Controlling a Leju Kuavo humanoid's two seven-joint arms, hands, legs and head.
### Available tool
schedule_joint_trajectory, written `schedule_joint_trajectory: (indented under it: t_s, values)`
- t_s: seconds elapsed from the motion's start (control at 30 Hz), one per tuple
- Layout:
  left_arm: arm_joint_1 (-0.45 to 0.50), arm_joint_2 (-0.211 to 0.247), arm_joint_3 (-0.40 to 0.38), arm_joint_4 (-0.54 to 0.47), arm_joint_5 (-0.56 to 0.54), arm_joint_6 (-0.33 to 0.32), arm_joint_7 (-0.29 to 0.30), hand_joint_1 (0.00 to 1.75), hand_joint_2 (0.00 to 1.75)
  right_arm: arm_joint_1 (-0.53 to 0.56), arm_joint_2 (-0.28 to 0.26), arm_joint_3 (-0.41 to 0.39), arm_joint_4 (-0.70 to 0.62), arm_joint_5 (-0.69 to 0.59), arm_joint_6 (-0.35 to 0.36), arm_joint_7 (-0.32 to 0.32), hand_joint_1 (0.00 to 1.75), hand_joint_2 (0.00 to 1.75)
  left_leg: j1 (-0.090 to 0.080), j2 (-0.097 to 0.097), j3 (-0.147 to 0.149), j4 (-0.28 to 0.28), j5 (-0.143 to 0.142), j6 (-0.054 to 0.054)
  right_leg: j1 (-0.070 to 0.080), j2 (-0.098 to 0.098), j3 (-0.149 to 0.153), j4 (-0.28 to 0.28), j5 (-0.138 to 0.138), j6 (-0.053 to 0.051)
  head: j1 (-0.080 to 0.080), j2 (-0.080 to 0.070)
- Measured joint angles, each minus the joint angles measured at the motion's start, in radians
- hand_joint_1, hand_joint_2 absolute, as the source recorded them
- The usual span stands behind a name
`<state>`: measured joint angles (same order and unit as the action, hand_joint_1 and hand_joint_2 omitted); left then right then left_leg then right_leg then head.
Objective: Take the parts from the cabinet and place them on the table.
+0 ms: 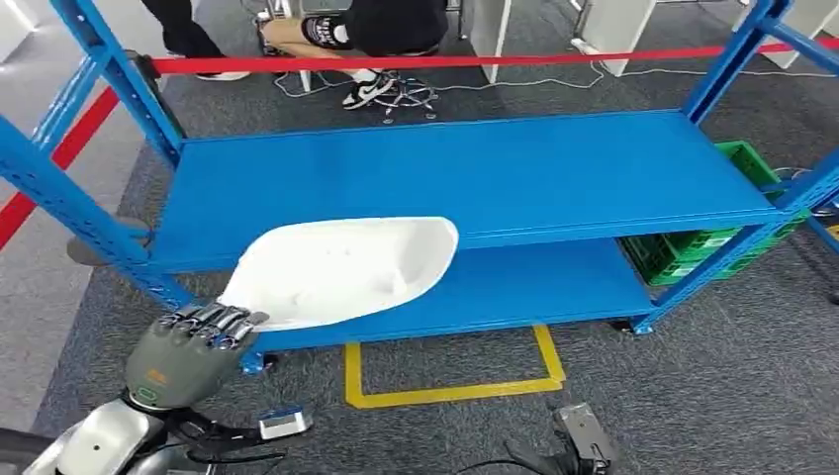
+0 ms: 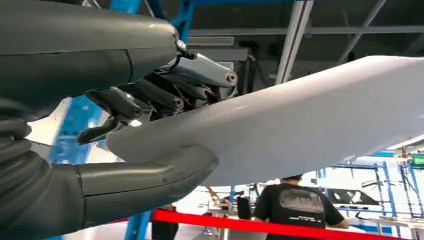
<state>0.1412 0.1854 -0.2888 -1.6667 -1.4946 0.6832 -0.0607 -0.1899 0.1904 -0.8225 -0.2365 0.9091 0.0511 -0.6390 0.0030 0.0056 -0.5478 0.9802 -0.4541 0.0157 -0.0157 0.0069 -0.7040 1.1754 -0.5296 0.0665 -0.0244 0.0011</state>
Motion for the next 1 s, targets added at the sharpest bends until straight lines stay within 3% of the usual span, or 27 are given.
schedule_joint_trajectory:
  t_s: [0.03, 0.07, 0.13, 0.17, 0.2, 0.23, 0.27, 0.33, 0.37, 0.4, 0.43, 0.47, 0.53, 0.57, 0.6, 0.67, 0.7, 0.73, 0.77, 0.8, 0.9, 0.93, 1.0]
  values:
    - [0.0, 0.0, 0.001, 0.0, 0.0, 0.0, 0.0, 1.75, 1.75, 0.0, 0.0, 0.0, 0.0, 0.0, 0.0, 0.0, 0.0, 1.75, -0.002, 0.0, -0.013, 0.001, 0.01, 0.002, 0.001, 0.0, -0.02, 0.083, -0.044, 0.001, -0.001, 0.0]
    - [0.001, 0.0, 0.001, 0.0, 0.0, 0.0, 0.0, 1.75, 1.75, 0.0, 0.0, 0.0, 0.0, 0.0, 0.0, 0.0, 0.0, 1.75, -0.004, 0.0, -0.025, 0.001, 0.019, 0.004, 0.003, 0.0, -0.026, 0.137, -0.056, 0.001, 0.0, 0.0]
    - [0.003, 0.0, 0.0, 0.0, 0.0, 0.0, 0.0, 1.75, 1.75, 0.0, 0.0, 0.001, 0.0, 0.0, 0.0, 0.0, 0.0, 1.75, -0.01, 0.0, -0.048, 0.002, 0.037, 0.004, 0.008, 0.0, 0.012, 0.13, -0.013, -0.007, 0.0, 0.0]
    - [0.004, 0.0, 0.0, 0.0, 0.0, 0.0, 0.0, 1.75, 1.75, -0.001, 0.0, 0.001, 0.0, 0.0, 0.0, 0.0, 0.0, 1.75, -0.013, 0.0, -0.06, 0.002, 0.047, 0.004, 0.011, 0.0, 0.066, 0.066, 0.026, -0.015, -0.001, 0.0]
    - [0.005, 0.0, 0.001, 0.0, 0.002, 0.002, 0.0, 1.75, 1.75, -0.002, 0.0, 0.001, -0.001, 0.0, 0.0, 0.0, 0.0, 1.75, -0.015, -0.002, -0.068, 0.003, 0.055, 0.003, 0.016, 0.0, 0.132, -0.024, 0.047, -0.026, 0.0, 0.0]
    - [0.007, 0.0, 0.004, -0.002, 0.005, 0.003, 0.0, 1.75, 1.75, -0.006, 0.0, 0.002, -0.002, 0.0, 0.0, 0.0, 0.0, 1.75, -0.016, -0.002, -0.072, 0.004, 0.063, 0.0, 0.022, -0.002, 0.195, -0.117, 0.027, -0.037, -0.001, 0.0]
    - [0.013, 0.003, 0.011, -0.005, 0.013, 0.005, 0.0, 1.75, 1.75, -0.013, 0.003, 0.005, -0.003, 0.0, 0.001, -0.001, 0.0, 1.75, -0.021, -0.001, -0.077, 0.006, 0.069, -0.005, 0.023, -0.002, 0.238, -0.183, 0.01, -0.039, -0.002, 0.0]
    - [0.023, 0.011, 0.031, -0.01, 0.032, 0.011, -0.004, 1.75, 1.75, -0.021, 0.011, 0.011, -0.003, 0.0, 0.001, -0.003, 0.0, 1.75, -0.015, 0.004, -0.081, 0.003, 0.088, -0.016, 0.029, 0.001, 0.219, -0.183, 0.017, -0.039, 0.0, 0.0]
    - [0.027, 0.012, 0.039, -0.01, 0.047, 0.011, -0.008, 1.75, 1.75, -0.021, 0.014, 0.014, -0.004, 0.0, 0.001, -0.003, 0.0, 1.75, -0.014, 0.004, -0.083, 0.003, 0.095, -0.021, 0.031, 0.001, 0.217, -0.181, 0.024, -0.046, -0.002, 0.0]
    - [0.037, 0.016, 0.052, -0.013, 0.066, 0.012, -0.02, 1.75, 1.75, -0.021, 0.021, 0.019, -0.003, -0.001, 0.001, -0.003, 0.0, 1.75, -0.015, 0.003, -0.088, 0.005, 0.096, -0.026, 0.02, -0.002, 0.205, -0.192, 0.038, -0.055, 0.0, 0.0]
    - [0.047, 0.021, 0.069, -0.014, 0.084, 0.013, -0.037, 1.75, 1.75, -0.025, 0.025, 0.024, -0.005, -0.001, 0.001, -0.003, 0.0, 1.75, -0.013, -0.002, -0.098, 0.019, 0.059, -0.035, 0.02, -0.003, 0.202, -0.19, 0.049, -0.06, -0.001, 0.0]
    - [0.053, 0.023, 0.088, -0.015, 0.104, 0.014, -0.063, 1.75, 1.75, -0.028, 0.033, 0.03, -0.005, -0.002, 0.001, -0.003, 0.0, 1.75, -0.012, -0.003, -0.113, 0.064, -0.002, -0.042, 0.019, -0.002, 0.189, -0.191, 0.062, -0.067, -0.004, 0.0]
    - [0.055, 0.021, 0.14, -0.014, 0.142, 0.014, -0.125, 1.75, 1.75, -0.031, 0.042, 0.044, -0.008, -0.012, -0.003, -0.003, 0.0, 1.75, -0.004, -0.002, -0.157, 0.22, -0.113, -0.054, 0.019, -0.002, 0.156, -0.19, 0.087, -0.068, -0.006, 0.0]
    - [0.056, 0.018, 0.163, -0.014, 0.156, 0.014, -0.151, 1.75, 1.75, -0.032, 0.047, 0.051, -0.009, -0.02, -0.006, -0.003, 0.0, 1.75, -0.002, -0.002, -0.168, 0.278, -0.13, -0.058, 0.019, -0.003, 0.141, -0.188, 0.097, -0.067, -0.006, 0.0]
    - [0.057, 0.015, 0.184, -0.012, 0.166, 0.014, -0.174, 1.75, 1.75, -0.032, 0.048, 0.055, -0.01, -0.027, -0.008, -0.003, 0.0, 1.75, 0.0, -0.002, -0.165, 0.302, -0.119, -0.06, 0.018, -0.004, 0.127, -0.187, 0.108, -0.064, -0.007, 0.0]
    - [0.054, 0.009, 0.224, -0.005, 0.178, 0.014, -0.204, 1.75, 1.75, -0.031, 0.05, 0.061, -0.011, -0.047, -0.008, -0.003, 0.0, 1.75, 0.005, -0.003, -0.112, 0.256, -0.047, -0.064, 0.015, 0.0, 0.098, -0.185, 0.128, -0.056, -0.007, 0.0]
    - [0.05, 0.007, 0.237, -0.002, 0.182, 0.014, -0.21, 1.75, 1.75, -0.032, 0.05, 0.063, -0.011, -0.053, -0.008, -0.003, 0.0, 1.75, 0.009, -0.006, -0.055, 0.182, -0.018, -0.067, 0.012, 0.003, 0.082, -0.183, 0.139, -0.051, -0.006, 0.0]
    - [0.045, 0.004, 0.252, 0.002, 0.185, 0.014, -0.219, 1.75, 1.75, -0.033, 0.05, 0.068, -0.012, -0.061, -0.008, -0.005, 0.0, 1.75, 0.016, -0.026, 0.011, 0.098, -0.021, -0.07, 0.01, 0.008, 0.072, -0.178, 0.15, -0.045, -0.007, 0.0]
    - [0.041, 0.001, 0.262, 0.004, 0.188, 0.014, -0.225, 1.75, 1.75, -0.034, 0.05, 0.071, -0.016, -0.07, -0.008, -0.008, 0.0, 1.75, 0.02, -0.059, 0.077, 0.012, -0.042, -0.07, 0.016, 0.013, 0.059, -0.172, 0.156, -0.04, -0.009, 0.0]
    - [0.04, -0.001, 0.272, 0.006, 0.195, 0.014, -0.228, 1.75, 1.75, -0.035, 0.05, 0.076, -0.018, -0.079, -0.008, -0.013, 0.0, 1.75, 0.018, -0.063, 0.088, -0.022, -0.066, -0.055, 0.016, 0.017, 0.052, -0.169, 0.169, -0.033, -0.005, 0.0]
    - [0.04, -0.007, 0.297, 0.018, 0.22, 0.014, -0.233, 1.75, 1.75, -0.024, 0.05, 0.082, -0.019, -0.097, -0.008, -0.016, 0.0, 1.75, 0.013, -0.033, 0.061, -0.006, -0.048, -0.029, 0.013, 0.043, 0.037, -0.178, 0.207, -0.013, -0.006, 0.0]
    - [0.037, -0.007, 0.303, 0.022, 0.22, 0.014, -0.234, 1.75, 1.75, -0.018, 0.05, 0.083, -0.019, -0.101, -0.008, -0.016, 0.0, 1.75, 0.017, -0.019, 0.053, -0.009, -0.039, -0.019, 0.009, 0.032, 0.027, -0.168, 0.18, -0.01, -0.006, 0.0]
    - [0.036, -0.008, 0.31, 0.031, 0.227, 0.014, -0.235, 1.75, 1.75, -0.015, 0.05, 0.086, -0.019, -0.118, -0.006, -0.02, 0.0, 1.75, 0.012, -0.003, 0.032, -0.009, -0.018, -0.002, 0.009, 0.011, -0.011, -0.052, 0.054, -0.003, 0.001, 0.0]
